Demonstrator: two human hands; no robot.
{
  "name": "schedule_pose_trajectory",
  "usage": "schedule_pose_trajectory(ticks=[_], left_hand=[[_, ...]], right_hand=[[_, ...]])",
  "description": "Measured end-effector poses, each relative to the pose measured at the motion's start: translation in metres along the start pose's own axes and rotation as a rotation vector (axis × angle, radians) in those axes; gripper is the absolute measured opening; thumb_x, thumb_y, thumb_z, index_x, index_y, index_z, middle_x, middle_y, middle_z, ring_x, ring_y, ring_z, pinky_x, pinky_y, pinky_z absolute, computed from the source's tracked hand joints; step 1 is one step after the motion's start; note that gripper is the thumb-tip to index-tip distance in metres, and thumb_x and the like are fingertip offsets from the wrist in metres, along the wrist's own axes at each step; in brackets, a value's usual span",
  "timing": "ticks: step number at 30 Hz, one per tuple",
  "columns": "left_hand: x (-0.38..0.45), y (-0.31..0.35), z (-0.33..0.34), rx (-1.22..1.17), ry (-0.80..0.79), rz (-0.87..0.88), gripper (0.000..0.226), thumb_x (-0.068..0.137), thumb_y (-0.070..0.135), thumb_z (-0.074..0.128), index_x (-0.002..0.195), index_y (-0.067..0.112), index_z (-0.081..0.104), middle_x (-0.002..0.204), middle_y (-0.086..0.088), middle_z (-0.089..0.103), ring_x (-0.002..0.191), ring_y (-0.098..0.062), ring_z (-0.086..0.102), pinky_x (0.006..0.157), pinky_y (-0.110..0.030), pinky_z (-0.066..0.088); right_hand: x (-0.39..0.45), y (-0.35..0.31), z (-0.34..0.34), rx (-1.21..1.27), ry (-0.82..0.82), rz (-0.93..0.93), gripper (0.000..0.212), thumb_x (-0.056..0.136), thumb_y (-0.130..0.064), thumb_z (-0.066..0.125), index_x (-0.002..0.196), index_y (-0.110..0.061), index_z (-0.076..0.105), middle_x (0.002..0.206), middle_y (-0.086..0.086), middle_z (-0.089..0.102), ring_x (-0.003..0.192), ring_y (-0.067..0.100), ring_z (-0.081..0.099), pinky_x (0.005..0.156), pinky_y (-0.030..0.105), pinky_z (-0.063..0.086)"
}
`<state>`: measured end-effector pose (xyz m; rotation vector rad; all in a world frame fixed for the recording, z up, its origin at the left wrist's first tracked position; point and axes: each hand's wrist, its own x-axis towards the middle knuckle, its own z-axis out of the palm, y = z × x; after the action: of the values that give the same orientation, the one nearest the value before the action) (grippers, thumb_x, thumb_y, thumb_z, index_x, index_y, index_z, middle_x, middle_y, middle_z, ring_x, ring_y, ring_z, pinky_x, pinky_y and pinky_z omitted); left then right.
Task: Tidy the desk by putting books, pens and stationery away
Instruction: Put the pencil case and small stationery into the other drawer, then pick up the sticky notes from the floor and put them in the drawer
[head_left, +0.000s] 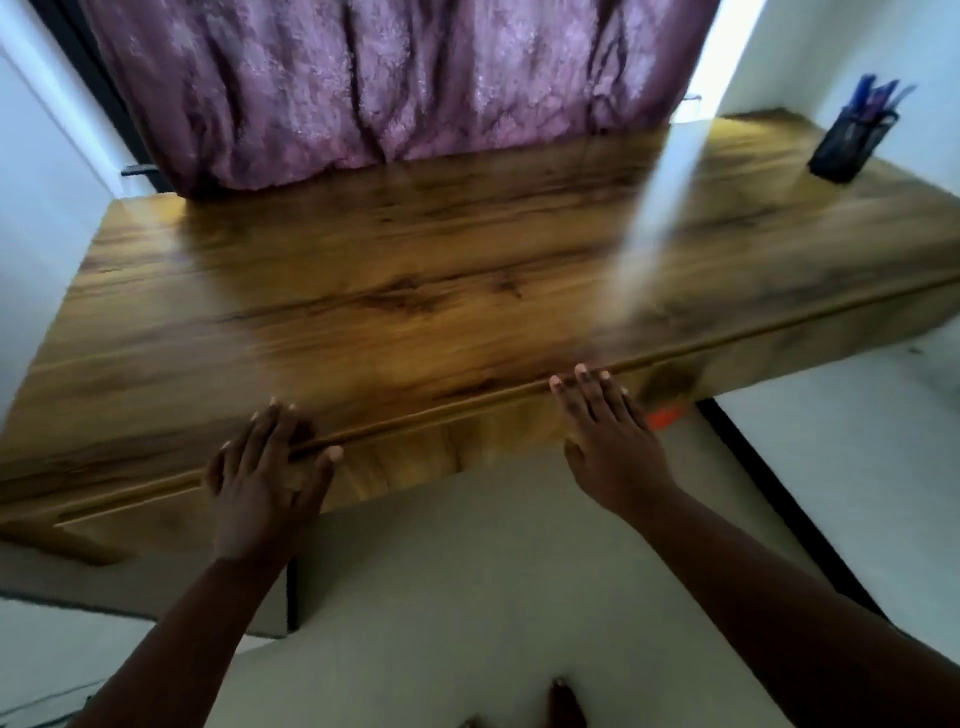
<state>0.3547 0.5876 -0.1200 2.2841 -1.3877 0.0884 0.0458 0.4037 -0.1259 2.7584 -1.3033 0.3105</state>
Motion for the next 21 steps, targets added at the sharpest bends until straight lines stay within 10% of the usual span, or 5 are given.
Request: schedule_pose_trajectory(ticks=[9,12,21], left_hand=[[-0.031,0.211,0.128,0.125,-0.553,0.883,0.084,0.09,0.068,0.016,0.143,0.007,0.039,0.149,-0.02,0.037,0.137,-0.039,0.035,0.108,-0.051,0.032],[-0.075,0.291,0.17,0.3,-0.716,1.172,0.103,0.078,0.08,-0.003,0.151,0.012,0.021,0.156,-0.018,0.021,0.143,-0.041,0.021,0.115,-0.052,0.017],[-0.349,0.467,0.212,0.71,-0.93,1.847,0.092,0.087,0.073,0.03,0.152,0.02,-0.007,0.161,-0.009,-0.006,0.148,-0.03,-0.008,0.119,-0.047,-0.005]], right_hand=[[-0.298,0.053,0.013,0.043,-0.363,0.806,0.082,0.091,-0.051,0.041,0.151,-0.015,-0.002,0.159,0.012,-0.006,0.147,0.028,-0.007,0.114,0.037,-0.007],[-0.403,0.046,0.008,0.044,-0.404,1.071,0.085,0.088,-0.051,0.046,0.151,-0.012,0.003,0.159,0.013,0.001,0.147,0.03,-0.002,0.117,0.04,-0.001],[-0.685,-0.034,-0.006,0.187,-0.449,1.718,0.093,0.058,-0.048,0.079,0.134,-0.002,0.049,0.138,0.024,0.049,0.127,0.042,0.046,0.101,0.052,0.042]])
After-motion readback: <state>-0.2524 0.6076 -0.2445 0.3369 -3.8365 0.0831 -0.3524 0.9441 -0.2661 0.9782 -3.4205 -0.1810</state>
